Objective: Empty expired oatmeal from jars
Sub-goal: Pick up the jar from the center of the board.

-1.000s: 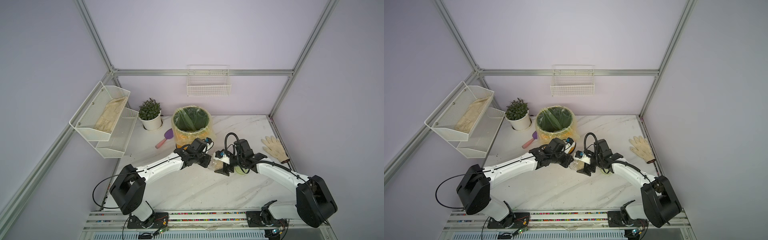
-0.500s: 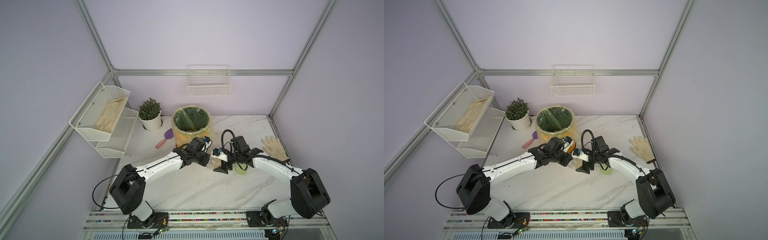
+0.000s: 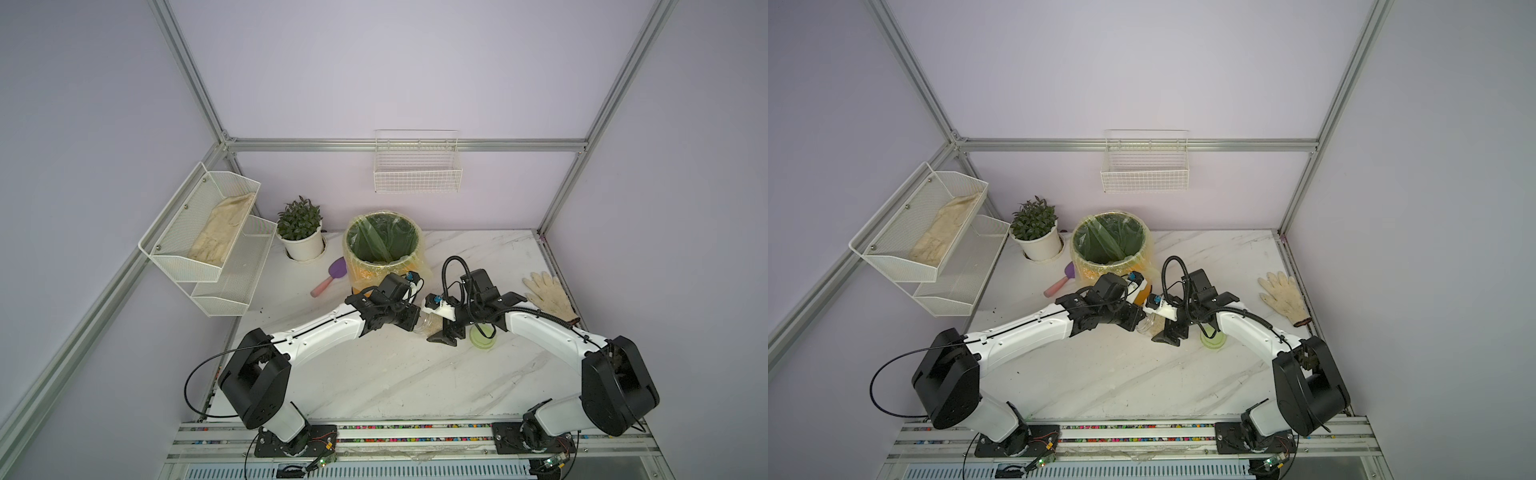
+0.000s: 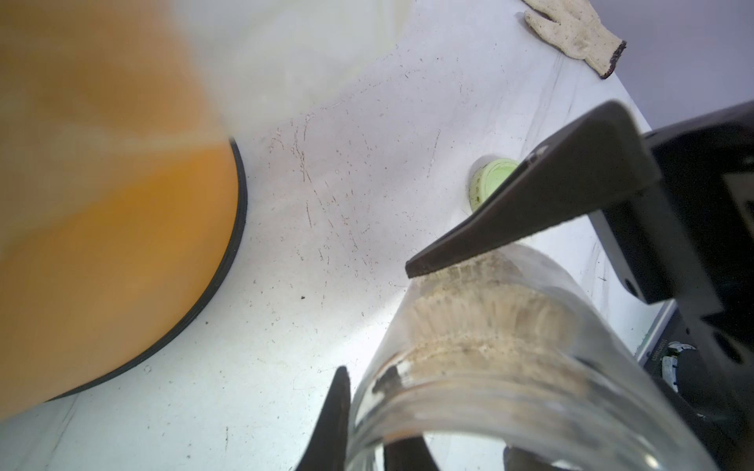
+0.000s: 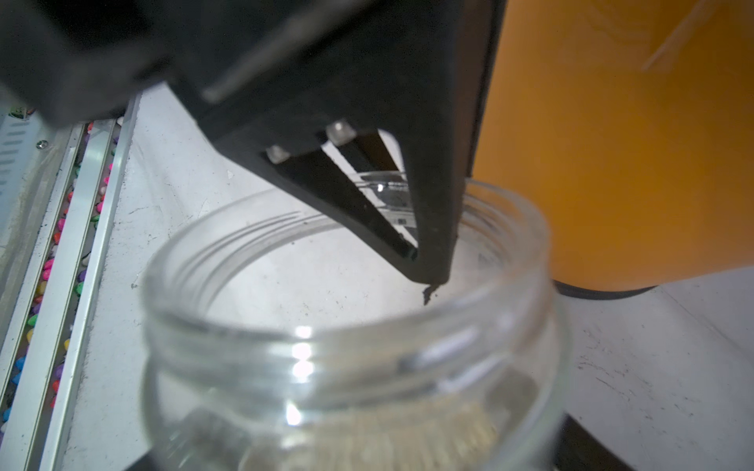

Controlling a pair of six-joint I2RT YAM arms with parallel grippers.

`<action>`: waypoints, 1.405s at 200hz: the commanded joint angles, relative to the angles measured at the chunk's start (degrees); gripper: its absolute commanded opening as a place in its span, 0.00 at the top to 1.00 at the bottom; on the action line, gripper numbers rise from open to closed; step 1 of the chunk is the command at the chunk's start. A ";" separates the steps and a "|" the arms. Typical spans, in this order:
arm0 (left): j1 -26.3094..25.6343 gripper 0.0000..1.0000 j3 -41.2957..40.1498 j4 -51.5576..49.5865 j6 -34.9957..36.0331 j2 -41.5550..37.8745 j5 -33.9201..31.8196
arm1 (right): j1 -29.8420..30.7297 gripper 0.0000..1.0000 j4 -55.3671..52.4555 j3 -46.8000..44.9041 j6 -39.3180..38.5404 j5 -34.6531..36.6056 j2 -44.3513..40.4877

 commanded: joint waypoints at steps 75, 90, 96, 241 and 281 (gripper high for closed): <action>-0.70 1.00 0.30 6.93 -0.82 -1.10 1.66 | 0.15 0.96 -3.23 3.89 4.64 -3.56 -3.89; -0.70 1.00 0.48 7.00 -0.91 -1.09 1.79 | 0.07 0.96 -3.65 4.18 4.74 -3.28 -4.25; -0.70 1.00 0.33 7.11 -1.08 -1.18 1.66 | 0.10 0.96 -3.87 4.22 4.72 -3.26 -4.25; -0.70 0.00 2.97 4.85 0.32 -8.25 -3.43 | 0.06 1.00 -1.49 3.42 7.23 -1.90 -7.59; -0.70 0.00 2.92 5.47 0.89 -12.73 -5.33 | 0.01 1.00 -1.54 3.07 7.33 -0.73 -8.42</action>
